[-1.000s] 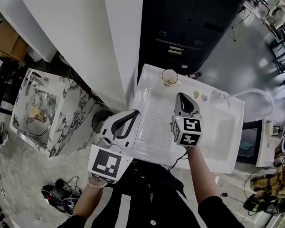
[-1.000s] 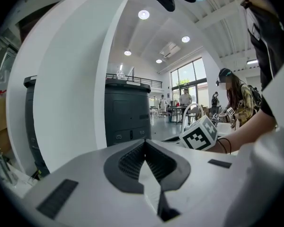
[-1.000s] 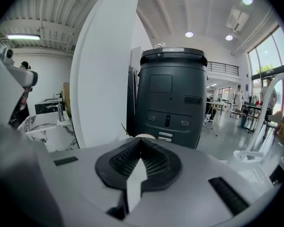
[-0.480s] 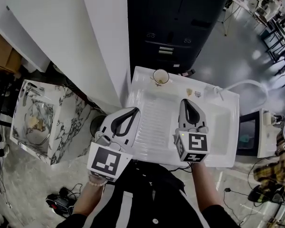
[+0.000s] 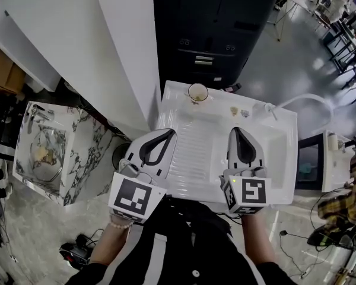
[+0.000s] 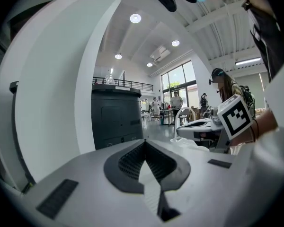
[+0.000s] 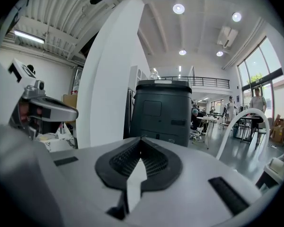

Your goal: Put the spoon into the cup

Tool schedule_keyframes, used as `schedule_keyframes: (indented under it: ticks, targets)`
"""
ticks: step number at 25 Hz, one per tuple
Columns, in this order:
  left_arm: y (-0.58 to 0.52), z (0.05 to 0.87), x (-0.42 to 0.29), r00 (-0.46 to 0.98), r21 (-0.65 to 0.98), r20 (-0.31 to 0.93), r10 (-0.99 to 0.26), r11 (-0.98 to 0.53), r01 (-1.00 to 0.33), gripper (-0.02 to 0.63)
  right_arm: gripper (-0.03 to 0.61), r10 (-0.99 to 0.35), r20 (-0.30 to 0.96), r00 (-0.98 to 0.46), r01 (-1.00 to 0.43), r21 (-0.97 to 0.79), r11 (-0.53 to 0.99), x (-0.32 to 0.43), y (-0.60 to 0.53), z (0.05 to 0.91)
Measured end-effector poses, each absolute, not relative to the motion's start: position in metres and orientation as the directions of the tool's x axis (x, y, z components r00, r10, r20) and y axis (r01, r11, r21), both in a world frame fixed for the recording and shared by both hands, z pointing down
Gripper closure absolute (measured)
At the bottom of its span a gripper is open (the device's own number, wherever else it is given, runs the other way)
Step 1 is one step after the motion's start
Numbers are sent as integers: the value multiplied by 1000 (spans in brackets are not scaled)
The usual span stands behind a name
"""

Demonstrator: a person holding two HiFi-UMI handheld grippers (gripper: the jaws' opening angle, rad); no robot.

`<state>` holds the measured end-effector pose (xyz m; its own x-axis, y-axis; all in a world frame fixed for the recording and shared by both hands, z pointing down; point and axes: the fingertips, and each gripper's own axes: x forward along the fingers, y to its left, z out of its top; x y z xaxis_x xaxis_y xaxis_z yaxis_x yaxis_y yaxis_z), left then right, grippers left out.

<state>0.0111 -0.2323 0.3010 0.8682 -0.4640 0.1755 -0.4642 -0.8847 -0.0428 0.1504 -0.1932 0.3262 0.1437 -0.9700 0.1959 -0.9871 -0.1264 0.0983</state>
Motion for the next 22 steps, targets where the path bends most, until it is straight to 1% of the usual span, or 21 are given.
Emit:
schedule_keyframes:
  ticks: [5,13,22]
  targets:
    - [-235,297,12,870,-64,163,-465,-885,-461,614,577,-970,180,163,-982,125,-142,151,-185,312]
    - [-237,296,12,867,-50,167,-470,-882,-468,614,577,-964,192,186,-981,86,-172,160,-178,315]
    - [-237,298,10,863,-49,170,-476,-878,-475,614,578,-963,206,172,-984,91,-156,159,-180,318]
